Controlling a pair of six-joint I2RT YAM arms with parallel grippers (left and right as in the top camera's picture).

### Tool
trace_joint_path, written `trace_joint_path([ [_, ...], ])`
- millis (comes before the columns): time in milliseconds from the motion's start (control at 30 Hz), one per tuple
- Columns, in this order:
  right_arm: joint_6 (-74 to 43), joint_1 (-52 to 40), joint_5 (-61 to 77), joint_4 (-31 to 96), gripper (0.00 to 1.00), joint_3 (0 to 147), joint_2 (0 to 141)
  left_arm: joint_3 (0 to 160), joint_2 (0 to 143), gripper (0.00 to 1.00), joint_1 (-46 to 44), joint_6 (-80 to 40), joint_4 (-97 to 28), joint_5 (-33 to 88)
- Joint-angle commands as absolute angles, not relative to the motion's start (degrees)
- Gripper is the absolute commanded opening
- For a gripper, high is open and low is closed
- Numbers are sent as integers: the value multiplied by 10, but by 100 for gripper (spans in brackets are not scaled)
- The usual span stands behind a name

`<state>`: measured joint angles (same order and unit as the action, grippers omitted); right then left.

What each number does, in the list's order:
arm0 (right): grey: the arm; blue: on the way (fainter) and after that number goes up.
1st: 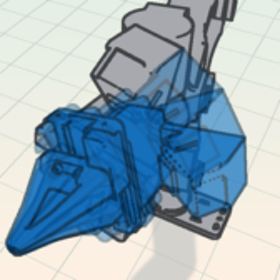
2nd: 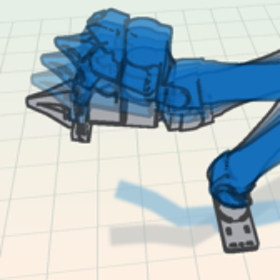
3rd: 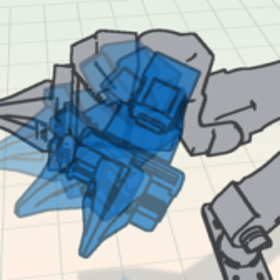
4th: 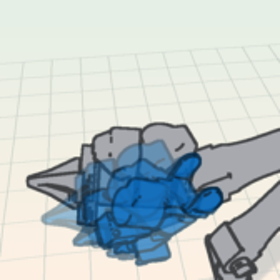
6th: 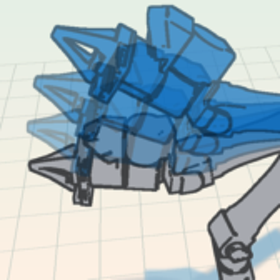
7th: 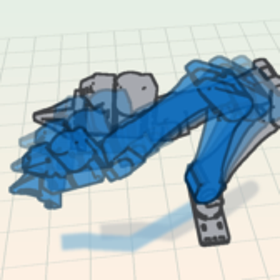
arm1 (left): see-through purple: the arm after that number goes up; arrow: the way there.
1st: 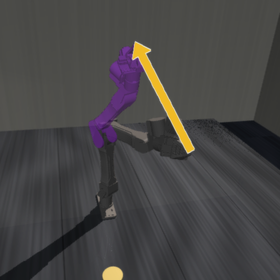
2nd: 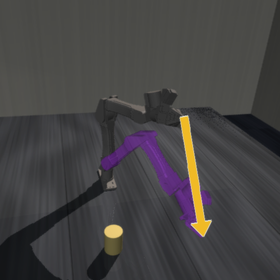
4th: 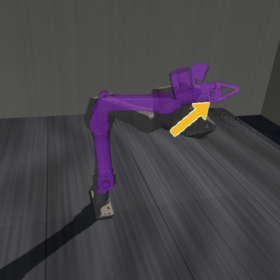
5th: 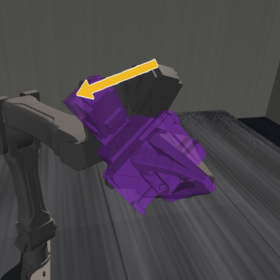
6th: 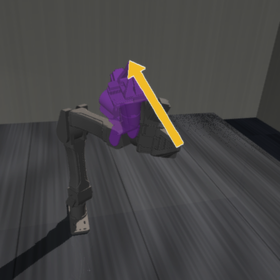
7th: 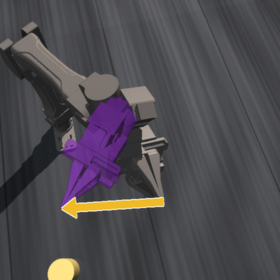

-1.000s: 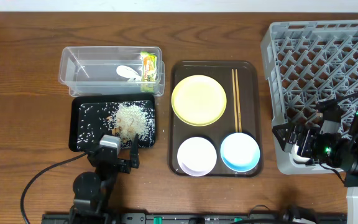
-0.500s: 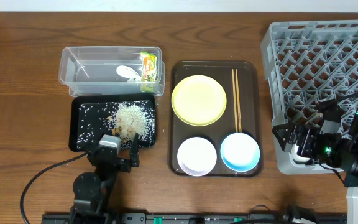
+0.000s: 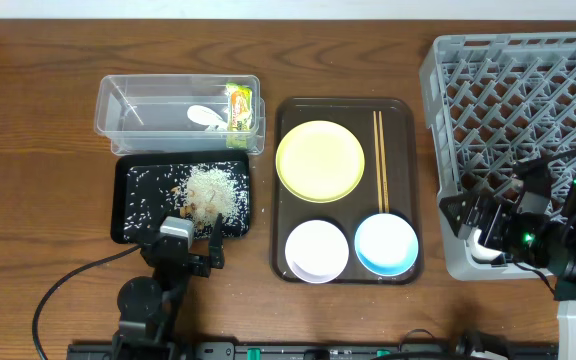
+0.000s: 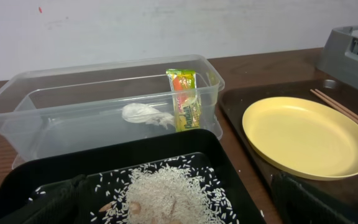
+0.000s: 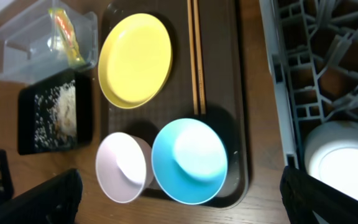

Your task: Sort waste into correct bins and load items into the dishwasher rack

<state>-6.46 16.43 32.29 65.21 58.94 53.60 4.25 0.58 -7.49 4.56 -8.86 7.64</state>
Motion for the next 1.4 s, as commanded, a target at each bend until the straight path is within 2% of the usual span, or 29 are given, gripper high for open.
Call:
trace_joint_path([
  [0,-143,168,356,622,99,599,535,28,2,94,-71,51,-91,84],
  [67,-136,156,395,617,88,599,537,28,2,94,-71,51,-91,84],
  [167,-103,100,398,642,87,598,546,28,2,94,-71,51,-91,84],
  [300,-109,-29,286,674,85,580,563,28,2,94,-71,51,-91,84],
  [433,-191,-154,160,668,82,551,587,28,2,94,-71,51,-91,84],
  [567,-223,-223,59,602,73,547,622,28,2,94,-71,51,-91,84],
  [633,-223,-236,32,544,59,547,649,28,2,94,-71,51,-91,84],
  [700,-222,-236,30,484,50,552,688,28,2,94,-71,51,-91,84],
  [867,-203,-225,29,395,46,585,821,28,2,94,-71,51,-91,84],
  [1067,-192,-214,-17,374,41,646,964,28,2,94,-71,51,-91,84],
  [1133,-193,-213,-24,368,38,657,992,28,2,94,-71,51,-91,84],
  [1367,-193,-210,-41,350,34,659,1044,28,2,94,-71,51,-91,84],
])
